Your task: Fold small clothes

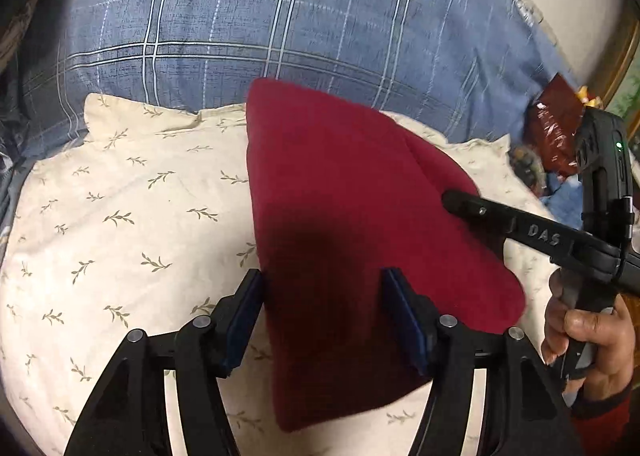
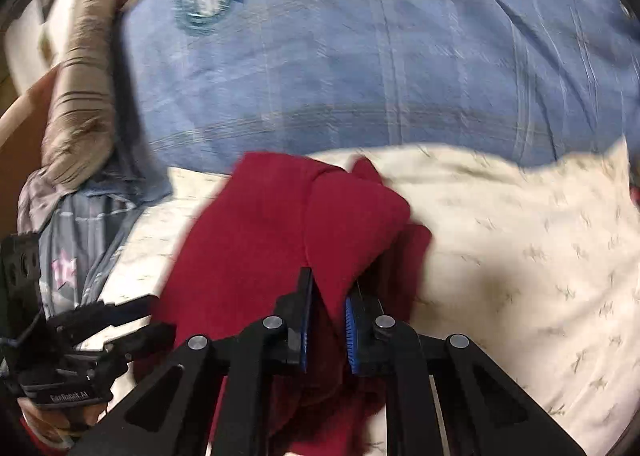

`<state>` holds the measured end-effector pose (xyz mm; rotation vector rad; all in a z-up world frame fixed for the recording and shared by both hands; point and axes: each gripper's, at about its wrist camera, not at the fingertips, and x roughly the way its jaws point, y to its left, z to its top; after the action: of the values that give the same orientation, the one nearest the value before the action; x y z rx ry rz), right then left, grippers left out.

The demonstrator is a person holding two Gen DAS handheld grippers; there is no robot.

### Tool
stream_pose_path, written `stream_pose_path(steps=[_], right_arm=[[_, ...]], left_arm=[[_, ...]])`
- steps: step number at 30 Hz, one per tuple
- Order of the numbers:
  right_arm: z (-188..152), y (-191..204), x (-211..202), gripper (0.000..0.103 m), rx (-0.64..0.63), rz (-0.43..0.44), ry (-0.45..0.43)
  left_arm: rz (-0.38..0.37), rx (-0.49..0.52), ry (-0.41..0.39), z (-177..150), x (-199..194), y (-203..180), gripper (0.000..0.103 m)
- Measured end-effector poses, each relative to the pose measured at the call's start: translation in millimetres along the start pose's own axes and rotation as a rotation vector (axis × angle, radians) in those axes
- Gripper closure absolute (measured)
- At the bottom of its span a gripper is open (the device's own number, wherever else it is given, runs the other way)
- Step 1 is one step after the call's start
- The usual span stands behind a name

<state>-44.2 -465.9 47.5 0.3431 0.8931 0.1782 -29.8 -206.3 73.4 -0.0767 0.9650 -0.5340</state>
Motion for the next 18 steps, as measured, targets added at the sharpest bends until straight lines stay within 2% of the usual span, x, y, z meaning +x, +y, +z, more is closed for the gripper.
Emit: stream_pose_path(steps=[2, 5, 7, 9, 10, 13, 18], right_arm=[[-3, -4, 12, 0.09, -0.01, -0.029, 0.02], [-1, 6, 3, 0.089, -0.043, -0.04, 0.005], [1, 12, -10, 0.08, -0.048, -0.059, -0.031], [5, 14, -22, 0.058, -0.036, -0.052, -0.077], [8, 13, -23, 0.054, -0.032, -0.041, -0.089], [13, 21, -6, 0.054, -0.041, -0.019, -0.065], [22, 21, 52, 0.059, -0.049, -0.073, 0.016]], left_arm=[[0.005, -0.004, 0.002, 3, 2, 0, 0.04], [0.025, 0.0, -0.004, 11, 1, 3, 0.04], [0.047, 0.003, -0.006, 7, 0, 1, 0.04], [0.044, -0.005, -0.005, 4, 1, 0, 0.039], [0.046, -0.009, -0.011, 2, 0, 0, 0.039], [0.049, -0.013, -0.025, -3, 3, 0, 0.038], [0.043, -0.029, -0.028, -3, 9, 2, 0.037]])
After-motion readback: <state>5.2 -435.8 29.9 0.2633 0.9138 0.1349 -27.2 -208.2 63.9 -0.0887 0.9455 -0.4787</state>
